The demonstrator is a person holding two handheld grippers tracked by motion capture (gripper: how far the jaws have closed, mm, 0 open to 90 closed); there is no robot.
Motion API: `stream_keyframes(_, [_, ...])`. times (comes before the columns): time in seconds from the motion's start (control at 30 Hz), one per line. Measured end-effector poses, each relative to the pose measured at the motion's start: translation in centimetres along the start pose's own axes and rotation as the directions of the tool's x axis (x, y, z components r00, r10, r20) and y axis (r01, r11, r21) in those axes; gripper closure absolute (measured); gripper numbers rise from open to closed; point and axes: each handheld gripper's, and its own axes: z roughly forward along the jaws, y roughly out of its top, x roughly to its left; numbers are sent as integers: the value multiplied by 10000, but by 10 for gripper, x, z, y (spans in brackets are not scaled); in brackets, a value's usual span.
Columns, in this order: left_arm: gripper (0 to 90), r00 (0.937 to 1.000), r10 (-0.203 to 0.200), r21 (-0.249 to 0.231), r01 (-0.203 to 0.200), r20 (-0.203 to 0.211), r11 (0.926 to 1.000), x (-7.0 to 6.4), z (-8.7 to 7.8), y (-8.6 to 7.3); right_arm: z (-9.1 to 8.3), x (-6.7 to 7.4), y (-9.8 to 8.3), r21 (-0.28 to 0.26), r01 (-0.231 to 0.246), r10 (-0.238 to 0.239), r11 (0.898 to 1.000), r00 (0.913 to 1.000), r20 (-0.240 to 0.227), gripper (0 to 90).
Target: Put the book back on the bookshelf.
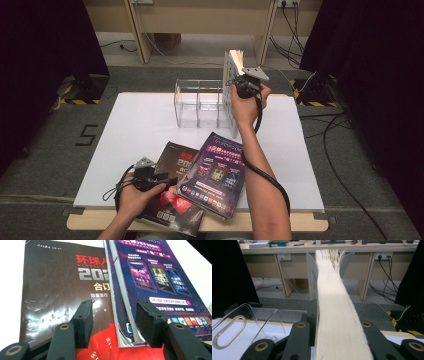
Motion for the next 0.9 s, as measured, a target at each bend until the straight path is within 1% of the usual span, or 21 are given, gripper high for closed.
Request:
stream_keyframes(0.23, [477, 10000, 18, 25, -18, -1, 10000, -1, 0, -1, 0, -1, -2, -112, 139, -139, 9998, 9999, 9, 734])
stream_keyframes(0.33, [477, 10000, 9, 25, -9, -4, 10000, -1, 1, 0, 0, -1, -2, 90, 195, -194, 9998, 9998, -96, 698])
stream_keyframes(0.5, [477, 10000, 20, 42, -20, 6, 10000, -1, 1, -1, -2, -3, -3, 147, 97, -94, 9998, 9998, -203, 656])
stream_keyframes(0.77, [477, 10000, 39, 71, -39, 16, 10000, -2, 2, -2, -8, -7, -4, 239, 33, -30, 9997, 9999, -128, 656])
stream_keyframes(0.8, [477, 10000, 40, 78, -40, 21, 10000, -2, 2, -2, -9, -9, -4, 269, 68, -66, 9996, 10000, -69, 668])
stream_keyframes(0.9, [476, 10000, 41, 103, -42, 13, 9999, -2, 2, -2, -7, -12, -1, 397, -162, 164, 9991, 9999, -40, 710])
